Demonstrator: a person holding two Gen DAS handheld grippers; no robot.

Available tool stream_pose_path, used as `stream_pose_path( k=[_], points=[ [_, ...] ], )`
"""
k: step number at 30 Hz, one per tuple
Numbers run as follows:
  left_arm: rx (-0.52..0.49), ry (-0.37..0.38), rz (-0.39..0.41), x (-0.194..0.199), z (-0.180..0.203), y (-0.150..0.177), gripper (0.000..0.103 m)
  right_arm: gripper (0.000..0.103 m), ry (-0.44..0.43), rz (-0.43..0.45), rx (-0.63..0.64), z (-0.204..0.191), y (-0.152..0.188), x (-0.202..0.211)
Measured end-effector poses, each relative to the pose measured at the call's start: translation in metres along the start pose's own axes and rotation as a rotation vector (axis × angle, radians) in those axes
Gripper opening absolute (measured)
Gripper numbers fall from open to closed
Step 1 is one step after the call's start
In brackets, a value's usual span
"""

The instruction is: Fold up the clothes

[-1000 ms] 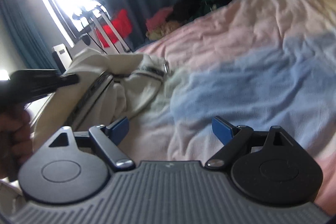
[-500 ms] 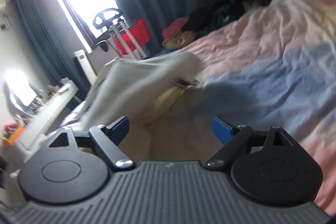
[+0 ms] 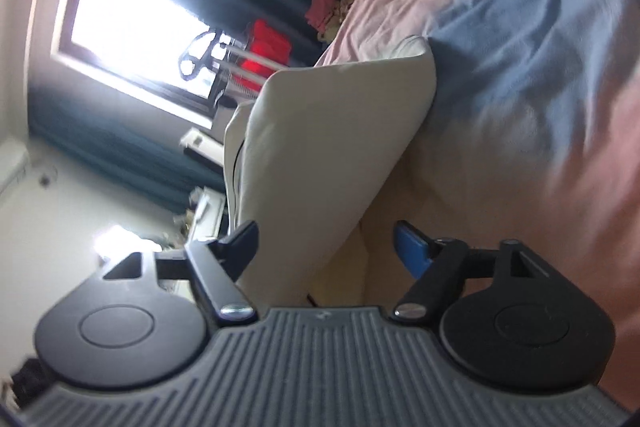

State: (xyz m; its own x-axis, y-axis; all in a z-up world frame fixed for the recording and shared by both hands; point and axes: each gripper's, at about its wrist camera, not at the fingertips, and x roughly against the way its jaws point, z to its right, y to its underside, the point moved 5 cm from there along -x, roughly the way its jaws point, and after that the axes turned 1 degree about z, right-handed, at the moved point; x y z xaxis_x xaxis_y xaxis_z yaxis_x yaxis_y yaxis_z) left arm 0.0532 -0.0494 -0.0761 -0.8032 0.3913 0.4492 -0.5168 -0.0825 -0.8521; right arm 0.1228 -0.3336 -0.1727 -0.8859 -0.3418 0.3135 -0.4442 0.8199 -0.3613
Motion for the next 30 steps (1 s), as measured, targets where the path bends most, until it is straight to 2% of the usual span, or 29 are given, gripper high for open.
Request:
stream_pose_path(
  k=[3, 6, 8, 10, 12, 16, 17, 18, 19, 20, 21, 25, 30],
  points=[
    [0.039, -0.017, 0.011, 0.002, -0.010, -0.003, 0.079, 0.066, 0.037, 0.050, -0.008, 0.013, -0.014, -0.017],
    [0.067, -0.058, 0.035, 0.006, -0.025, -0.004, 0.079, 0.065, 0.062, 0.127, -0.113, 0.038, -0.040, -0.033],
    [0.087, -0.090, 0.062, 0.003, -0.035, -0.006, 0.081, 0.066, 0.062, 0.202, -0.239, 0.060, -0.057, -0.038],
    [0.103, -0.083, 0.103, 0.001, -0.040, -0.009, 0.082, 0.066, 0.080, 0.245, -0.280, 0.072, -0.073, -0.049],
    [0.117, -0.073, 0.135, -0.004, -0.045, -0.013, 0.082, 0.065, 0.089, 0.245, -0.245, 0.072, -0.087, -0.067],
    [0.085, -0.020, 0.232, -0.015, -0.049, -0.018, 0.086, 0.060, 0.088, 0.168, -0.137, 0.060, -0.104, -0.113],
    [0.066, -0.001, 0.256, -0.019, -0.049, -0.017, 0.088, 0.056, 0.094, 0.156, -0.107, 0.054, -0.106, -0.123],
    [0.047, 0.018, 0.280, -0.023, -0.049, -0.017, 0.088, 0.041, 0.112, 0.149, -0.071, 0.047, -0.109, -0.132],
    [0.042, 0.036, 0.293, -0.027, -0.049, -0.017, 0.088, 0.022, 0.133, 0.147, -0.038, 0.040, -0.112, -0.138],
    [0.054, 0.052, 0.293, -0.031, -0.050, -0.018, 0.088, 0.013, 0.151, 0.150, -0.009, 0.034, -0.117, -0.141],
    [0.066, 0.068, 0.292, -0.036, -0.050, -0.019, 0.089, 0.008, 0.163, 0.157, 0.016, 0.027, -0.122, -0.140],
    [0.123, 0.101, 0.274, -0.045, -0.056, -0.017, 0.089, 0.006, 0.190, 0.235, 0.102, 0.005, -0.150, -0.119],
    [0.120, 0.103, 0.265, -0.047, -0.054, -0.015, 0.089, 0.006, 0.265, 0.443, 0.182, -0.004, -0.189, -0.038]
  ],
)
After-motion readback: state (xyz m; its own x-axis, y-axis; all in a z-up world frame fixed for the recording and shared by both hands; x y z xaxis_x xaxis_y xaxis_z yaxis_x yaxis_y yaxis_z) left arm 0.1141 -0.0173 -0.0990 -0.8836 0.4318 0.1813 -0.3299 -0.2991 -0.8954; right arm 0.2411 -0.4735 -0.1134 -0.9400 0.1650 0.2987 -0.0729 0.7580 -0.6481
